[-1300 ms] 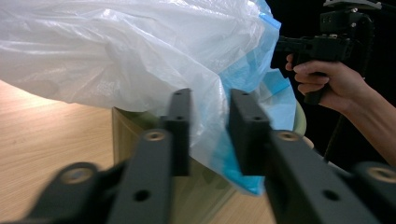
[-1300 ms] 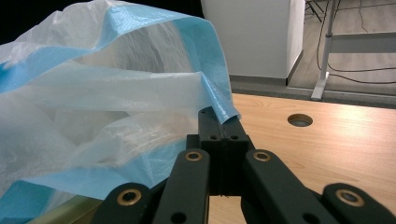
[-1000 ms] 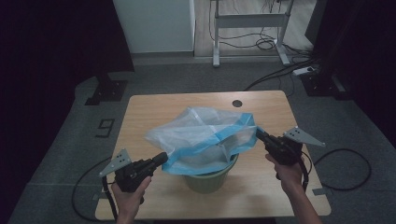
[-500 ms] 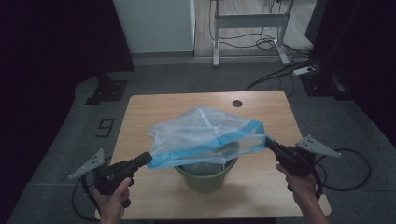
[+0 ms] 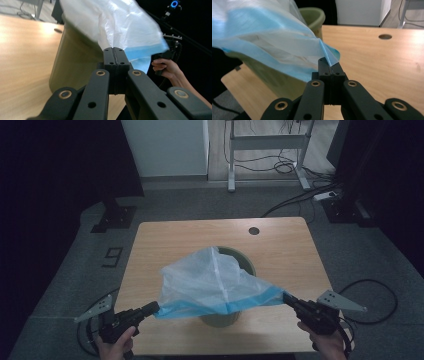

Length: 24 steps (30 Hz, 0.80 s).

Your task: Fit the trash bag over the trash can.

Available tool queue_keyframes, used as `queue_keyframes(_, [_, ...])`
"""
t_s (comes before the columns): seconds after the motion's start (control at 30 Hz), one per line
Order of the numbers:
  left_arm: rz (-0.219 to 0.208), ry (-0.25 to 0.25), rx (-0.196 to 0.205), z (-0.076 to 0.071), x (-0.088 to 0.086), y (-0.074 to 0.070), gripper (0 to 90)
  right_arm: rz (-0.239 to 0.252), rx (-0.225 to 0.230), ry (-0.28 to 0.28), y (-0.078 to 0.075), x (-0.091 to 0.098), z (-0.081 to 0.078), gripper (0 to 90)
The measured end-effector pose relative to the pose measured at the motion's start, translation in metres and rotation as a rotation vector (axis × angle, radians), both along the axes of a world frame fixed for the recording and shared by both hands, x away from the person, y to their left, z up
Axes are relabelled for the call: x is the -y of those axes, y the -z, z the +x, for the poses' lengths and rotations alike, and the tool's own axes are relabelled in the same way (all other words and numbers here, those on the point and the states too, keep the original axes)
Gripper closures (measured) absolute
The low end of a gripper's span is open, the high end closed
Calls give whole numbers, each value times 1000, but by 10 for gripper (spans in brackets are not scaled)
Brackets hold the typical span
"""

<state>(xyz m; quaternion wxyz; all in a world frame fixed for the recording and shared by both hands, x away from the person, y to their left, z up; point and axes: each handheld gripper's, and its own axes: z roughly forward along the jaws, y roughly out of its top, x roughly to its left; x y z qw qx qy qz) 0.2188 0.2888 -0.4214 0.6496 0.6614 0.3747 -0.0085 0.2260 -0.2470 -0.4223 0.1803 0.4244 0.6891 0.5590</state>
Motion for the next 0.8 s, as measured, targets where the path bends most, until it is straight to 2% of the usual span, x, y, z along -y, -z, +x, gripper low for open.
queue_keyframes(0.1, [3, 5, -21, 1, -1, 8, 900, -10, -27, -5, 9, -1, 0, 893])
queue_keyframes(0.17, [-13, 10, -22, 1, -2, 11, 900, -8, -46, -9, 14, -2, -1, 893])
queue_keyframes(0.3, [-28, 14, -16, -2, -8, 10, 900, -1, -44, -29, 15, -1, -8, 894])
queue_keyframes(0.47, [-19, -2, -41, -1, -13, 17, 900, -4, -60, -30, 22, 2, -11, 893])
queue_keyframes(0.57, [-7, -25, -46, 8, -11, 18, 900, -6, -67, -11, 25, 1, -3, 893])
queue_keyframes(0.7, [-2, -40, -40, 25, -5, 15, 898, 5, -50, 11, 24, -4, 15, 890])
queue_keyframes(0.8, [3, -49, -36, 34, 0, 12, 849, 12, -34, 24, 23, -9, 26, 865])
